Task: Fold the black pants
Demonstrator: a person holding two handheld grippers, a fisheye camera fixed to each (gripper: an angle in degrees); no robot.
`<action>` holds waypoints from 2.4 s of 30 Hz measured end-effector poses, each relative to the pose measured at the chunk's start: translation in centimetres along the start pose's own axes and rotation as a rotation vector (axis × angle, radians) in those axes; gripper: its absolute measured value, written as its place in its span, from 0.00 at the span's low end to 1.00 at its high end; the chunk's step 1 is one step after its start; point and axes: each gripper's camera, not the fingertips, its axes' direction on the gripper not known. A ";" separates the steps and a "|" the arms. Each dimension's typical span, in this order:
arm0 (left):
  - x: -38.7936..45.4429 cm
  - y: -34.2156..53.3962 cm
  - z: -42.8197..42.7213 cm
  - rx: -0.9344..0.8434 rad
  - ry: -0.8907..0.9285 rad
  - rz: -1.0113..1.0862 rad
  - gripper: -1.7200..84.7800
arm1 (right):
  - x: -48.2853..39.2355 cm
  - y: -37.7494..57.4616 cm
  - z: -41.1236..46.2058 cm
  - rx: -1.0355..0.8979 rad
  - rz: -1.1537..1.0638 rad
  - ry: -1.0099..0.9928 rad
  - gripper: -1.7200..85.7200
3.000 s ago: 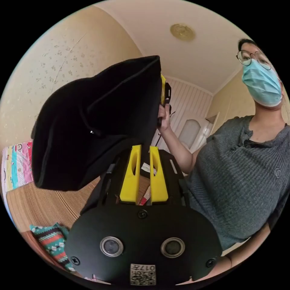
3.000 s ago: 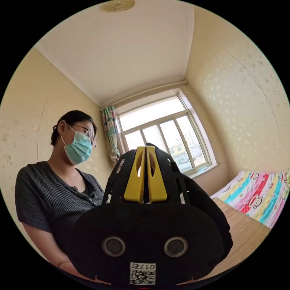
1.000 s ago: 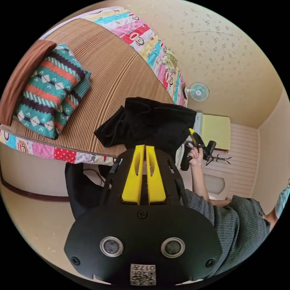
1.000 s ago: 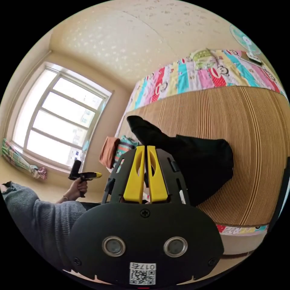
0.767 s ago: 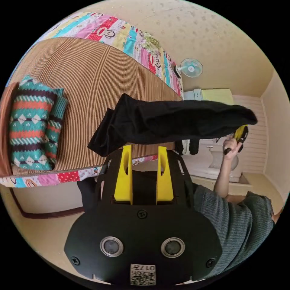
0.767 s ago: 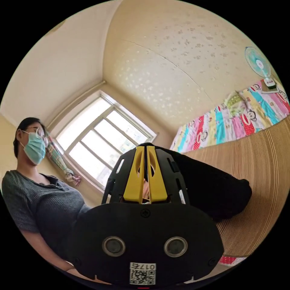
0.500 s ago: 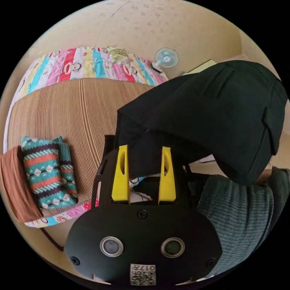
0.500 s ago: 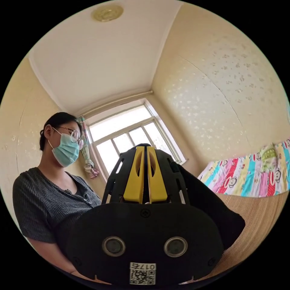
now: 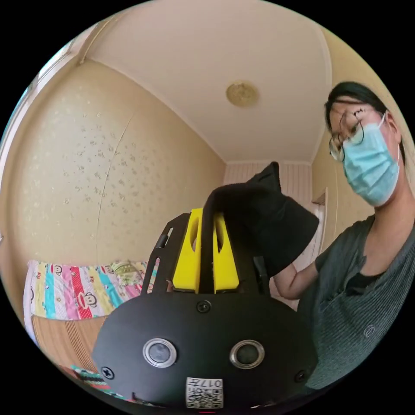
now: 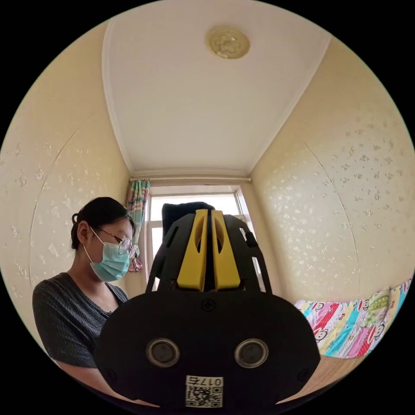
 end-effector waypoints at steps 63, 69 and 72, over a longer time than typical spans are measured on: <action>-56.7 48.5 33.2 -1.589 0.053 -0.779 0.02 | 53.2 47.3 -4.5 -1.801 0.923 1.020 0.06; -59.6 48.1 34.9 -1.567 -0.017 -0.680 0.03 | 44.6 44.7 -13.1 -1.657 0.989 1.391 0.06; -61.7 48.8 35.4 -1.575 -0.148 -0.662 0.02 | 44.6 45.2 -13.4 -1.704 1.029 1.310 0.06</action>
